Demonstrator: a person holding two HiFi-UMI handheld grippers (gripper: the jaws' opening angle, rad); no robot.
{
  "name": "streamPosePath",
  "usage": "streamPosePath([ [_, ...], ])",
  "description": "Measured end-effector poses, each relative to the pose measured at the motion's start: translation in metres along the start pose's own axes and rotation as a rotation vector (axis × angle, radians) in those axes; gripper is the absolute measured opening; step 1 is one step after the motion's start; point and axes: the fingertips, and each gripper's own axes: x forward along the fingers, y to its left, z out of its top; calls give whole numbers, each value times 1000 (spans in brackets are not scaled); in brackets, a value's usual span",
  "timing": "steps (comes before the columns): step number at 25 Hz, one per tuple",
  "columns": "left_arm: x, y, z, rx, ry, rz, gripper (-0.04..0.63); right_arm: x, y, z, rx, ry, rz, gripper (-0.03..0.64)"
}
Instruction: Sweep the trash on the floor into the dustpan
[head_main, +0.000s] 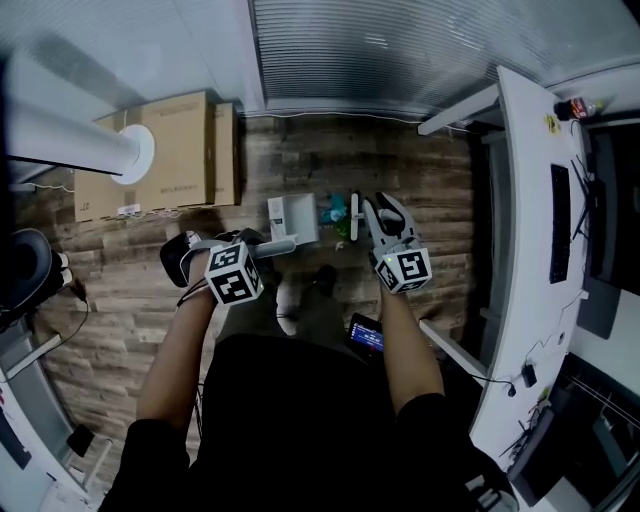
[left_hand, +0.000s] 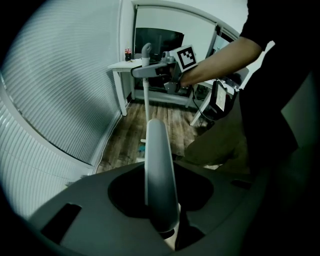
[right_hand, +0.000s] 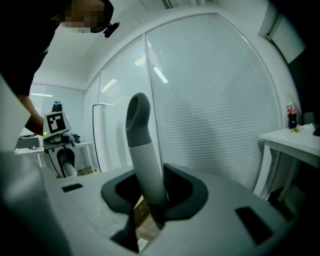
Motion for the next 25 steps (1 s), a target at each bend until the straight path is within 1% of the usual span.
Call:
streamPosePath([
  [3,-2,-2,-4,-2,-4,-4,86,11,13,10,14,-38,17,95],
  [6,-2,-3,-7,-5,-6,-10,85,22,26,18,27,-75,54,95],
  [10,0,-6,-6,-5,-11,-19,84,24,40,35,93,-142,109,95],
  [13,1,-7,-5,0,-11,-24,84,17,39,46,142,-189,143,92],
  [14,1,-8,-5,1,-11,-26,84,12,34,49,153,-202,138,86],
  [17,2,-8,-6,-7,-14,-29,84,-10,15,60,163,-244,82,69],
  [22,1,-6,-14,-23,-3,-13,83,-49,-1,79,123,-274,55,64],
  [25,-1,-6,-19,-26,15,-2,82,-74,-11,93,79,-288,33,62],
])
